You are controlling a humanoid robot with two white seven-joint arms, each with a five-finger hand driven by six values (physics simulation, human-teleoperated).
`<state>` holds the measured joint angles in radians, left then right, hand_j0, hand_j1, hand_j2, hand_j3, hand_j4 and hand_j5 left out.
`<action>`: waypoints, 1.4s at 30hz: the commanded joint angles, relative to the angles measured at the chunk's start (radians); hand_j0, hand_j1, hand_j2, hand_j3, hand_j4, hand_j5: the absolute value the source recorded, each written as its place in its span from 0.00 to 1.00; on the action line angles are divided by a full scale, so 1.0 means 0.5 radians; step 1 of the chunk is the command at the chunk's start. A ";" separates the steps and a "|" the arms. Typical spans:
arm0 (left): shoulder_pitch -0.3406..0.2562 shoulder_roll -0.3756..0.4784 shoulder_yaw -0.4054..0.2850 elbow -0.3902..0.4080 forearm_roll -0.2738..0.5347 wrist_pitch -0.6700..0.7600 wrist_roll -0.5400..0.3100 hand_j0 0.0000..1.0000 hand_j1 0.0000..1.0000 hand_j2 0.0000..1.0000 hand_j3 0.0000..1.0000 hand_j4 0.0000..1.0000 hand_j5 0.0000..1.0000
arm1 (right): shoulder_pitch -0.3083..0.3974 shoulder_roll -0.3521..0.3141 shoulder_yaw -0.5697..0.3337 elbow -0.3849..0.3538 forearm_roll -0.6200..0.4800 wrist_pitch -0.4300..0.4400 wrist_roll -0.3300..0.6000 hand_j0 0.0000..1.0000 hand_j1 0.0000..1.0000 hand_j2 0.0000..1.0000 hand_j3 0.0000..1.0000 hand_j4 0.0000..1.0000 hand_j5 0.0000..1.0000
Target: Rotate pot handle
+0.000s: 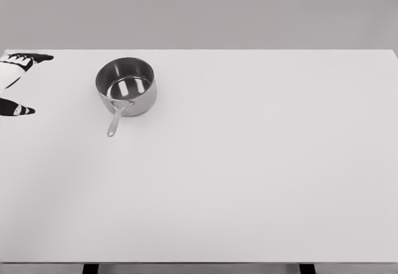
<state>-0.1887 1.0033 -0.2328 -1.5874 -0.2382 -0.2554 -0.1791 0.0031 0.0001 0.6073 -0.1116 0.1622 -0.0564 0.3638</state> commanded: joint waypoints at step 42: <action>-1.310 -0.335 -1.455 0.002 -0.361 -0.585 -0.323 1.00 1.00 1.00 1.00 1.00 1.00 | 0.055 0.000 0.000 0.024 0.001 0.009 0.000 1.00 1.00 1.00 1.00 1.00 1.00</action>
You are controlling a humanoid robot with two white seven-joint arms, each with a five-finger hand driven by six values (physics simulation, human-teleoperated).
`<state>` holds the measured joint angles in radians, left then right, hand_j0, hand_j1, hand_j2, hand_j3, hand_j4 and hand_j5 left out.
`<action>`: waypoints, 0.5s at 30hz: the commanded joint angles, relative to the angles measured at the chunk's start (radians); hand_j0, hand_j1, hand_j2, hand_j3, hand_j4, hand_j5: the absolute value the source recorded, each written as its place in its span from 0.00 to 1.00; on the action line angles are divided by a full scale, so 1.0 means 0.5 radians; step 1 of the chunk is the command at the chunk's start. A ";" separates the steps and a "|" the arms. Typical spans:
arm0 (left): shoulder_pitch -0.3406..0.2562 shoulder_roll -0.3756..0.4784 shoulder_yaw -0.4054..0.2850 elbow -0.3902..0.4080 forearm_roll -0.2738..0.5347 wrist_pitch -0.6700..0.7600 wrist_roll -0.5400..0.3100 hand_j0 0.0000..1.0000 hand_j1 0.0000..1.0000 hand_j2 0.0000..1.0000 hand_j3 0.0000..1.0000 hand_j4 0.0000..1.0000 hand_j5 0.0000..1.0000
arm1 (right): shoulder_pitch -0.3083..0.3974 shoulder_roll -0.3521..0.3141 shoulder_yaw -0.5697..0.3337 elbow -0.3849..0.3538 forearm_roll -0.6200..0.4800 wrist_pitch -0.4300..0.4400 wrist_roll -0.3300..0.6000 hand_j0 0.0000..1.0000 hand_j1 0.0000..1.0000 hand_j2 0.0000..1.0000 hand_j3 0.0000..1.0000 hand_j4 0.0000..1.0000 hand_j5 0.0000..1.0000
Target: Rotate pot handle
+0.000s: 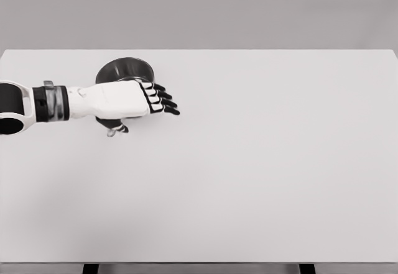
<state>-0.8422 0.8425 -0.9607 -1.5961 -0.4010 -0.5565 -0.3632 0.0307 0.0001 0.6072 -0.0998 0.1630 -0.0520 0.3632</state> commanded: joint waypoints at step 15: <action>0.034 0.143 -0.005 0.017 -0.168 -0.007 0.140 1.00 1.00 1.00 1.00 1.00 1.00 | 0.000 0.000 0.001 0.000 -0.001 0.000 0.001 1.00 1.00 1.00 1.00 1.00 1.00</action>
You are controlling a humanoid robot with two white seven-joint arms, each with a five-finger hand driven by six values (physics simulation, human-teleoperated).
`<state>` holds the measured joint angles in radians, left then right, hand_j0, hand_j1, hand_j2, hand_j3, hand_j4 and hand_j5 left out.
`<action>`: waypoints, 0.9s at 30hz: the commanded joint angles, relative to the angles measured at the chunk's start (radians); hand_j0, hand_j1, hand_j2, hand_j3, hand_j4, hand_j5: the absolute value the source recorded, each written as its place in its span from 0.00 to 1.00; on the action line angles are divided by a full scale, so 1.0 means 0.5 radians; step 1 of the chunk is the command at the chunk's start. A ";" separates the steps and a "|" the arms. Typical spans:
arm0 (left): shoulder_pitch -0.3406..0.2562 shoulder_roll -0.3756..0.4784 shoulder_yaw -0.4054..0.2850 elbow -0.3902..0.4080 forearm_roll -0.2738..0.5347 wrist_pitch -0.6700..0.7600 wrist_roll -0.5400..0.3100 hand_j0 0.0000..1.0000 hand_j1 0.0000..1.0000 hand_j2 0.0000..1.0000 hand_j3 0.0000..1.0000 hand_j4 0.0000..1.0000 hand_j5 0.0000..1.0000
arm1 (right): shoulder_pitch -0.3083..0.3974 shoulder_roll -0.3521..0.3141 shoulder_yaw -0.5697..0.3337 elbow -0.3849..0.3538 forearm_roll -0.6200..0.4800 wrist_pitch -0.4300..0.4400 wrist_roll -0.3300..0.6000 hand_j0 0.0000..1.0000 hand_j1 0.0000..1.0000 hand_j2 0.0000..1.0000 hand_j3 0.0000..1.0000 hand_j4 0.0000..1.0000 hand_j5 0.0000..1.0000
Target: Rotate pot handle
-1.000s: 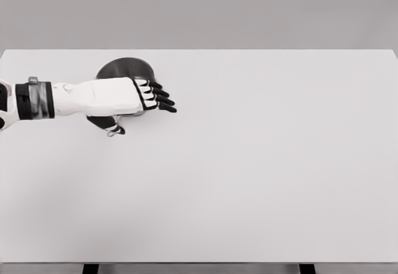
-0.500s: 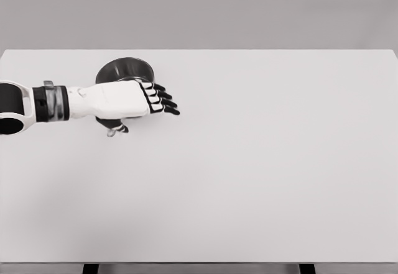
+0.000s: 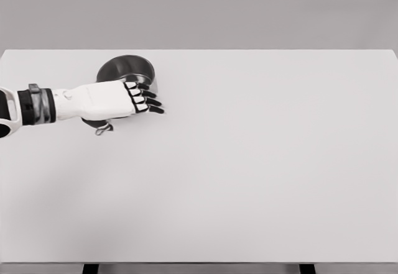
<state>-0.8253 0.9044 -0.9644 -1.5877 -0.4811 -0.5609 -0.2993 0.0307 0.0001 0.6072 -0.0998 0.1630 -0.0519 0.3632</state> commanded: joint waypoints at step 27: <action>0.006 0.054 0.011 0.577 -0.010 0.002 0.408 1.00 1.00 1.00 1.00 1.00 1.00 | 0.000 0.000 0.001 0.000 -0.001 0.000 0.001 1.00 1.00 1.00 1.00 1.00 1.00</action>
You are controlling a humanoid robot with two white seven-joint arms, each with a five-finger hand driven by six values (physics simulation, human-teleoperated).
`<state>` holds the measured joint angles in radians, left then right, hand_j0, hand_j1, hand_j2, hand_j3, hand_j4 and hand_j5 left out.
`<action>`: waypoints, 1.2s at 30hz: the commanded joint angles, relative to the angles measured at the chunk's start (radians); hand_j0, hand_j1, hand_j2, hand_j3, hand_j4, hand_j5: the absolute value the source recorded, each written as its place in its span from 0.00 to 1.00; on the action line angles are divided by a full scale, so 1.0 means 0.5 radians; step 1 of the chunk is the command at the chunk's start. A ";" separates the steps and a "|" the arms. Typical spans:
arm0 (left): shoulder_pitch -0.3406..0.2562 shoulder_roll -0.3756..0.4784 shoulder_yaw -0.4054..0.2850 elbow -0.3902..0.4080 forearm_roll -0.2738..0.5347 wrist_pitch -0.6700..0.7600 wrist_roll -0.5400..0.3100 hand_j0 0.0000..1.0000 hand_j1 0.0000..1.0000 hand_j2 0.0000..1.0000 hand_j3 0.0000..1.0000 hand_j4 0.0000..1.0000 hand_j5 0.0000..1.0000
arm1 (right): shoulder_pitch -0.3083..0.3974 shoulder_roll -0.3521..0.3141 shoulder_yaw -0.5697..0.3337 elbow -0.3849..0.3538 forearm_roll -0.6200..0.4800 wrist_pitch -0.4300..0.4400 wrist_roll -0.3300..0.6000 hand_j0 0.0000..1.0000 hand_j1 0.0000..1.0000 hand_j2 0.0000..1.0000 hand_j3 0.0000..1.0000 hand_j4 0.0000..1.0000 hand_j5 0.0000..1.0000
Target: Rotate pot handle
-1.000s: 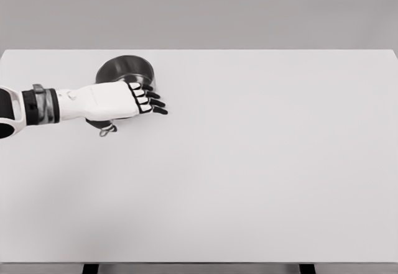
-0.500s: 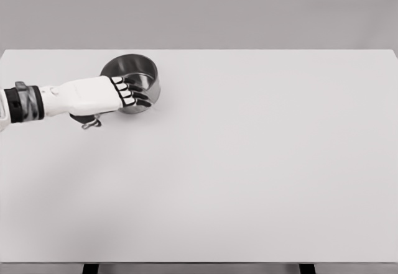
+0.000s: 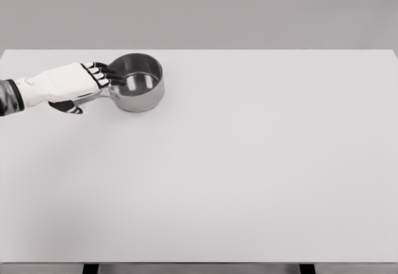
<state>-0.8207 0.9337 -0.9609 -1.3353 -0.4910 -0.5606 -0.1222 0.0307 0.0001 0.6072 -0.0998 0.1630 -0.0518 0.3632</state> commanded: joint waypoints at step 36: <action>0.316 0.332 0.090 -0.560 0.203 -0.101 0.425 1.00 1.00 1.00 1.00 1.00 1.00 | 0.000 0.000 0.001 0.000 -0.001 -0.001 0.001 1.00 1.00 1.00 1.00 1.00 1.00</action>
<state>-0.6505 1.0857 -0.9157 -1.5537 -0.4003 -0.6092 0.0920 0.0307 0.0001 0.6072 -0.0998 0.1630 -0.0520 0.3632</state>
